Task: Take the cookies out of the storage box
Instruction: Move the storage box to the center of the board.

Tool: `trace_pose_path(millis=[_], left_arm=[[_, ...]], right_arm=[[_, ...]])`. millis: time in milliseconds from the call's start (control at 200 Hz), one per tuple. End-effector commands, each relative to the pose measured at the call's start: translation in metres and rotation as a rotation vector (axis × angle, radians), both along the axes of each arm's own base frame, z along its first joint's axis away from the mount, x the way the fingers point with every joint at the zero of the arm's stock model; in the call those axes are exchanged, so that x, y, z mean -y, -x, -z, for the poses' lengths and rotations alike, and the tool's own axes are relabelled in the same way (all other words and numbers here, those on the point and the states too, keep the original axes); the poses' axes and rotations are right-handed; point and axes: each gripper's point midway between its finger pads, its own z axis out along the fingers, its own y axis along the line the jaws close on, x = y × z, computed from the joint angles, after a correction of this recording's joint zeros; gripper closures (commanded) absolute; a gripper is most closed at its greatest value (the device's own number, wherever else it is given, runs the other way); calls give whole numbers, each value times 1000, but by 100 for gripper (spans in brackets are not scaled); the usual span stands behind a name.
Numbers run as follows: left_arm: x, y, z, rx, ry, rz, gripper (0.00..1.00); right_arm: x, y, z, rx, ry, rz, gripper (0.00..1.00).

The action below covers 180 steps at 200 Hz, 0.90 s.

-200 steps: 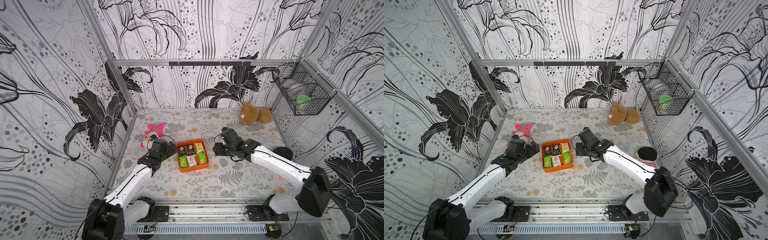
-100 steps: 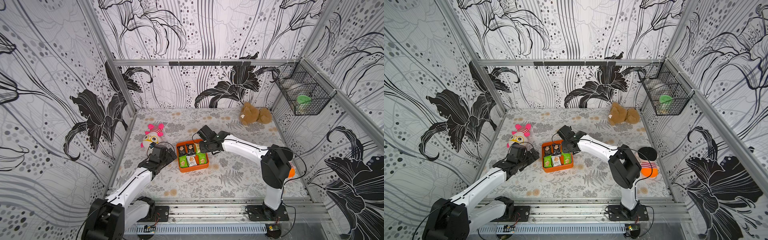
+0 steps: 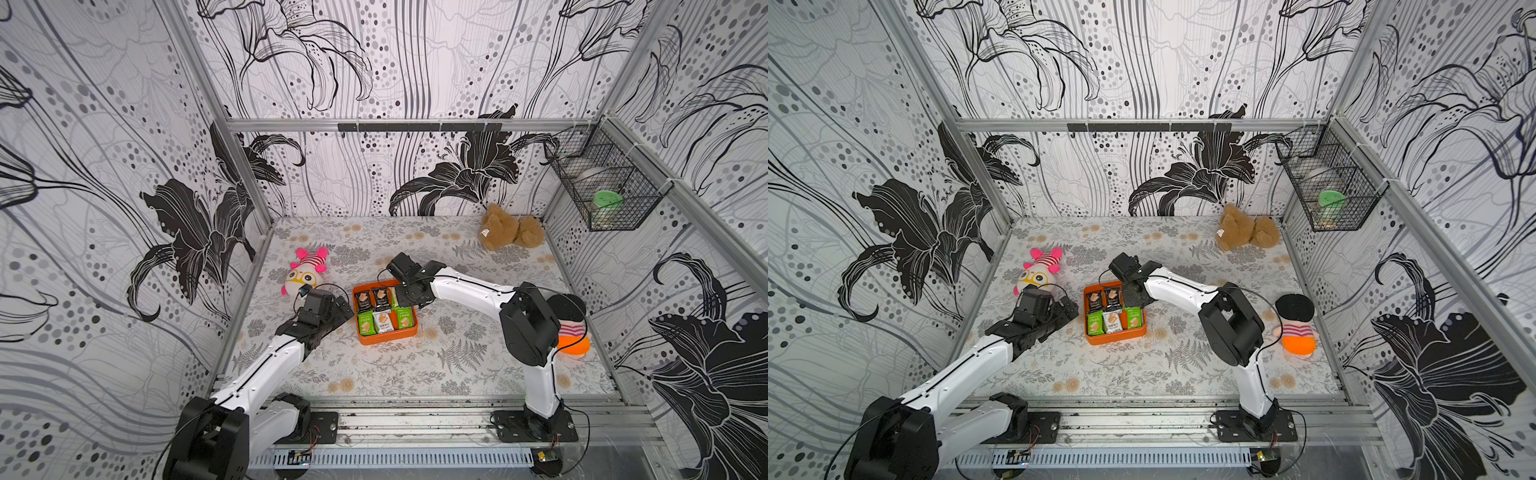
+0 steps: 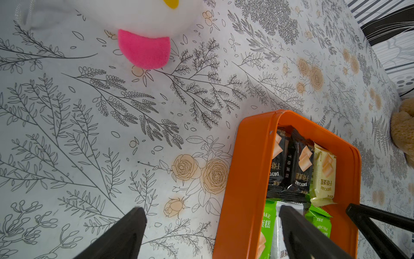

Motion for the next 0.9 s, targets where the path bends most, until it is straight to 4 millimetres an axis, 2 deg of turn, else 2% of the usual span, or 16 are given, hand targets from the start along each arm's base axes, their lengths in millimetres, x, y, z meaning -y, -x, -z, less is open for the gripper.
trace_pose_path(millis=[0,245,431,701,896], left_arm=[[0,-9,-16,49,-18,6,3],[0,-11,-17,52,-19,5,3],[3,-12,-15,47,-3,10,3],[4,-13,-19,56,4,8,3],[2,-10,-18,58,2,-1,3]], right_arm=[[6,1,6,-12,51,-8,81],[7,2,7,-13,62,-21,87],[14,7,8,-11,77,-30,87],[18,9,20,-27,96,-28,86],[20,11,16,-25,98,-35,93]])
